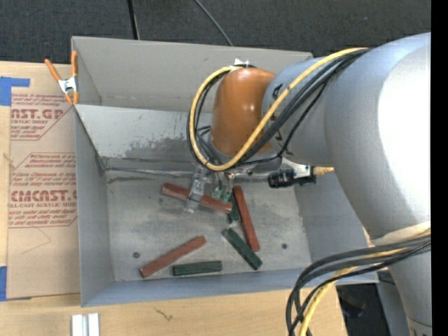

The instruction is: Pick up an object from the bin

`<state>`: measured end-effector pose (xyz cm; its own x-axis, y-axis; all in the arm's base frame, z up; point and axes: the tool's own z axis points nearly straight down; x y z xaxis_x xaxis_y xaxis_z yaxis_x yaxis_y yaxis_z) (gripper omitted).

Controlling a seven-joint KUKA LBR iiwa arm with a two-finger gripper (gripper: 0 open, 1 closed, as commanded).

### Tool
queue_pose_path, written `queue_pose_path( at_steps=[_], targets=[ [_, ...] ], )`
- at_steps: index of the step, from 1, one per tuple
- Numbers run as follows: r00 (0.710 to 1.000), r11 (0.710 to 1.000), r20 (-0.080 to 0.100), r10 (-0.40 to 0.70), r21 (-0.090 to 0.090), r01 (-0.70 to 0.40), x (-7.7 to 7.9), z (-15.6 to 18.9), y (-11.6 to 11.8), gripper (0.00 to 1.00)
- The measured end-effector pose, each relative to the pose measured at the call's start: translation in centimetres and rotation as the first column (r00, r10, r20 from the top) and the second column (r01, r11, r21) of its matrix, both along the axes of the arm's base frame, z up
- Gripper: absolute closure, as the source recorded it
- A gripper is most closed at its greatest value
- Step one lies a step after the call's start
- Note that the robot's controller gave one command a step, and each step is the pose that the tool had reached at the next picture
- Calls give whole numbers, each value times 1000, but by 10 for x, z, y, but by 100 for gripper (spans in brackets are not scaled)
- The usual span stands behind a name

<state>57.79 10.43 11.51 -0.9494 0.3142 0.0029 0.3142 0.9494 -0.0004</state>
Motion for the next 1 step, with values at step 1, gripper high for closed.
queue_pose_path(
  at_steps=[1],
  targets=[
    [1000, 1000, 0, 0, 0, 0, 0, 18, 0, 100]
  ],
)
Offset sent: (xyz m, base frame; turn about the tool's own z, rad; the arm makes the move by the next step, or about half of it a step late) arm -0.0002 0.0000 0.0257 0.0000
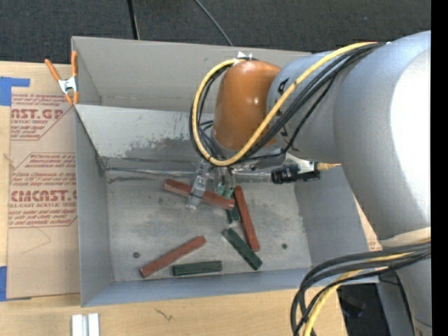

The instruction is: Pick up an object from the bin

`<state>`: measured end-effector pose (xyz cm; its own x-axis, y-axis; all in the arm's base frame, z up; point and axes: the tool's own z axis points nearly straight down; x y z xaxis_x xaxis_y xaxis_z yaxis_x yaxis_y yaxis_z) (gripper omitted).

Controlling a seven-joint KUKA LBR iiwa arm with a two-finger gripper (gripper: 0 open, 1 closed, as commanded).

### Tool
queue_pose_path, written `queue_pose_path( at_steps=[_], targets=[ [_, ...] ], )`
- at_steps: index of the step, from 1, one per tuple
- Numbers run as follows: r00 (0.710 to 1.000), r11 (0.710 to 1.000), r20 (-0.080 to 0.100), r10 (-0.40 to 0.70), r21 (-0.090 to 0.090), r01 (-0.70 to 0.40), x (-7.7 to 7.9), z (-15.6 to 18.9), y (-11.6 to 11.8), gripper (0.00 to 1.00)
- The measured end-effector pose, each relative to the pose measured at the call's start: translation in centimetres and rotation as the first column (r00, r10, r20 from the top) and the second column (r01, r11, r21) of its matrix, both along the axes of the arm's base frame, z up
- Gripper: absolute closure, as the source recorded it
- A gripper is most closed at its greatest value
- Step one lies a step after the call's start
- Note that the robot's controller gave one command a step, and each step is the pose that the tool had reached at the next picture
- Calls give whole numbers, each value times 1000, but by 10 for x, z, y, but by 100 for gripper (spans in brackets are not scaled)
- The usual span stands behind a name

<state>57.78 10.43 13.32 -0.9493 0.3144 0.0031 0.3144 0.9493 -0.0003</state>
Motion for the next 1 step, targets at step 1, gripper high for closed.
queue_pose_path(
  at_steps=[1],
  targets=[
    [1000, 1000, 3, 0, 0, 0, 1, 18, 0, 100]
  ],
)
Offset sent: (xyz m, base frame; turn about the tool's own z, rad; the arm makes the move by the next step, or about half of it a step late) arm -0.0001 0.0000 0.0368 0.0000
